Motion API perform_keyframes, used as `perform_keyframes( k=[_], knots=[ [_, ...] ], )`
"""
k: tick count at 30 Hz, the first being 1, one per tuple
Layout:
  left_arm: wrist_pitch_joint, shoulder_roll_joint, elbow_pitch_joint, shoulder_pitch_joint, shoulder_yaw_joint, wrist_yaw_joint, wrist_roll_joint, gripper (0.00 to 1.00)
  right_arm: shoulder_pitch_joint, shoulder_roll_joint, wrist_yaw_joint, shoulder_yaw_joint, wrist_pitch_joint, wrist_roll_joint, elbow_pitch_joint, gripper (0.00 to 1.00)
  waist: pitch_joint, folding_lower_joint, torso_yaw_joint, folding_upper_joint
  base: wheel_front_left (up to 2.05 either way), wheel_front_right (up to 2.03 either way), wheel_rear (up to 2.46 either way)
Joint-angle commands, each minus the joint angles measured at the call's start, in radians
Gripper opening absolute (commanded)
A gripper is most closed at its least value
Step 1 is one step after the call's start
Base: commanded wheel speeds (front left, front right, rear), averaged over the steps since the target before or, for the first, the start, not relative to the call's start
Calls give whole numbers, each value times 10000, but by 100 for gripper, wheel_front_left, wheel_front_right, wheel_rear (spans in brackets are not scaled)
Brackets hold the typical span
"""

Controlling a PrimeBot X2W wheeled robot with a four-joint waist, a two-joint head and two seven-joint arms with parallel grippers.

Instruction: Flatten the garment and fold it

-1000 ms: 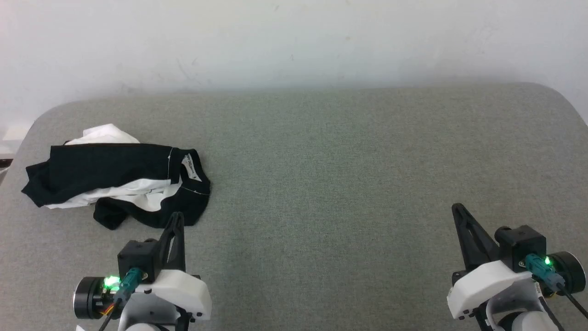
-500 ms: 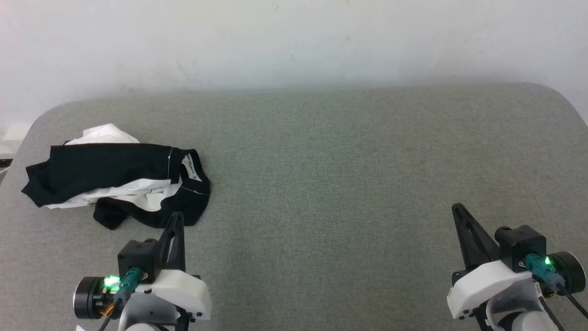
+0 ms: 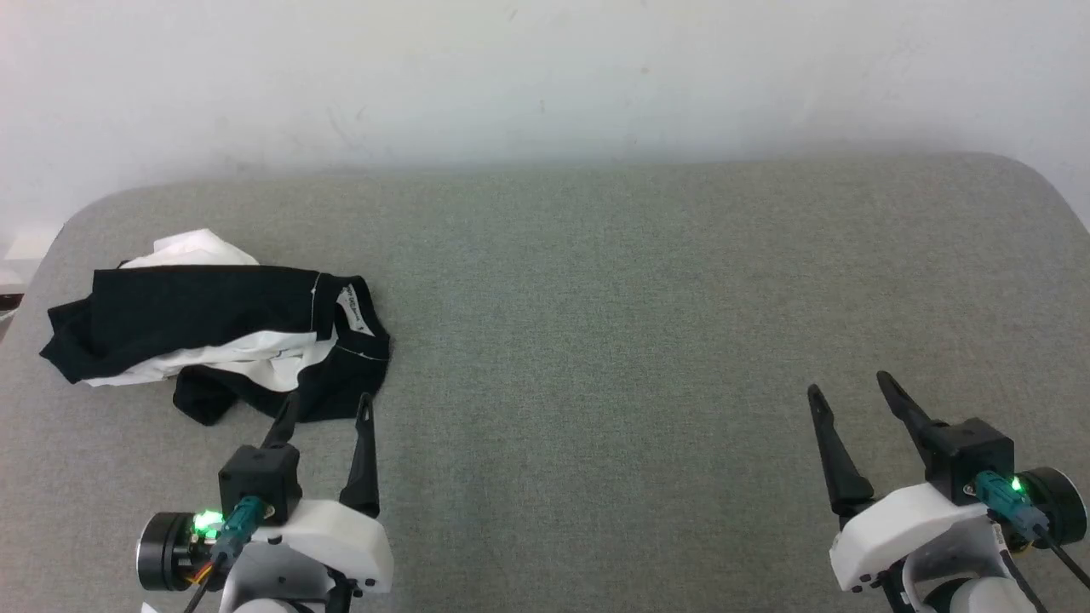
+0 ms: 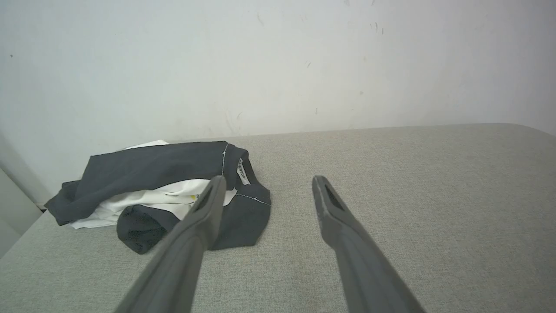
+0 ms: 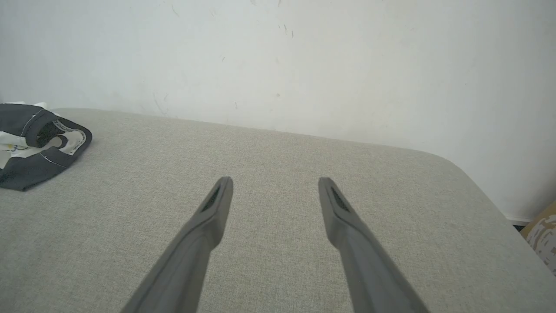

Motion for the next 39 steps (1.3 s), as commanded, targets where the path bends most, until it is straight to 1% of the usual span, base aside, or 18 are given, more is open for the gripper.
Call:
perform_keyframes(
  k=[1,22,32,39],
  knots=[
    [-84,-1,-48,27,-15,18,-20,100,19,1,0,-59,-82,113,17,100,4,0,1,0,0,0,0],
    [-523,-5,-369,166,-105,123,-134,100,17,6,-2,-682,-521,563,154,100,99,0,3,0,0,0,0],
    [-731,-7,-441,240,-78,284,-152,100,33,9,-3,-910,-729,676,151,100,155,0,75,0,0,0,0],
    [-878,-9,-516,276,-75,420,-177,100,80,11,-3,-922,-875,601,154,100,188,0,250,0,0,0,0]
  ],
)
